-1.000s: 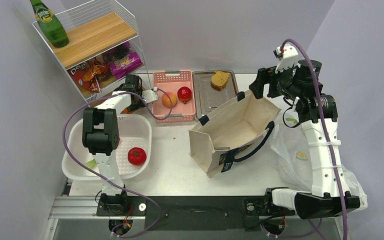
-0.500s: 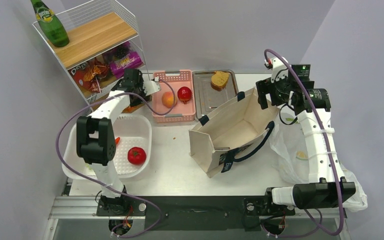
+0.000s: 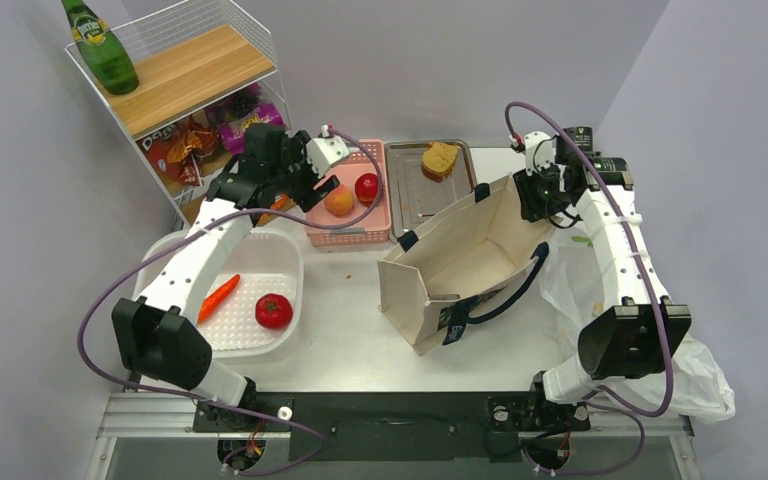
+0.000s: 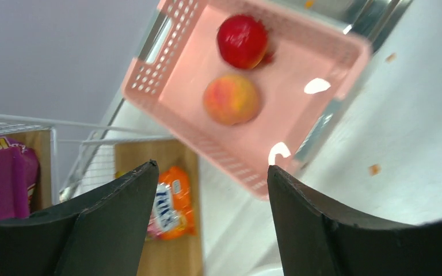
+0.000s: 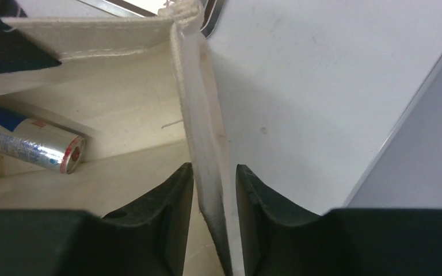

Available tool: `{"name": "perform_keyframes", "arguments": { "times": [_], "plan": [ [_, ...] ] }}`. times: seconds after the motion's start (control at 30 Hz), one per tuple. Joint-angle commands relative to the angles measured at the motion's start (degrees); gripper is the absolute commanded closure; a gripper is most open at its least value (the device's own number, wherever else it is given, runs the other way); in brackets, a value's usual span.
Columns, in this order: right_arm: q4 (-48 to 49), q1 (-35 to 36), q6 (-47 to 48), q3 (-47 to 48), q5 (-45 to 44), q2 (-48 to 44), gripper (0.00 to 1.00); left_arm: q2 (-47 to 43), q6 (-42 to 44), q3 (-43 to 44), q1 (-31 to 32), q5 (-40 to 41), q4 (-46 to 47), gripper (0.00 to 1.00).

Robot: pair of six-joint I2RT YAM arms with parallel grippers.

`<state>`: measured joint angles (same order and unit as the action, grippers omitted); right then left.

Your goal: Untie the knot of the grocery bags and take out the mixed food

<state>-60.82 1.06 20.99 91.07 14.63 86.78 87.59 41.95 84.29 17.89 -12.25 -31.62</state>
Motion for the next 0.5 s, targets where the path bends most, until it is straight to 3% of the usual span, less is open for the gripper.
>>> {"name": "perform_keyframes", "arguments": {
  "times": [0.0,0.03,0.07,0.27,0.47],
  "plan": [
    [-0.8,-0.9,0.0,1.4,5.5,-0.7,0.83,-6.7,-17.9,5.3,1.7,-14.5,3.4,0.33],
    [-0.8,-0.8,-0.8,2.3,8.5,-1.3,0.96,-7.3,-19.0,5.6,3.4,-15.7,3.9,0.33],
    [-0.6,-0.8,-1.3,2.7,10.2,-1.8,0.99,-8.2,-20.3,6.4,4.6,-16.9,4.5,0.33],
    [7.5,-0.1,-11.6,0.8,22.8,-9.6,1.00,-9.5,-17.7,8.6,20.0,-12.5,4.2,0.33],
    [16.0,4.5,-20.8,-4.9,19.7,-17.9,1.00,-6.5,-11.7,7.0,36.1,-5.2,4.6,0.33]
  ]
}}
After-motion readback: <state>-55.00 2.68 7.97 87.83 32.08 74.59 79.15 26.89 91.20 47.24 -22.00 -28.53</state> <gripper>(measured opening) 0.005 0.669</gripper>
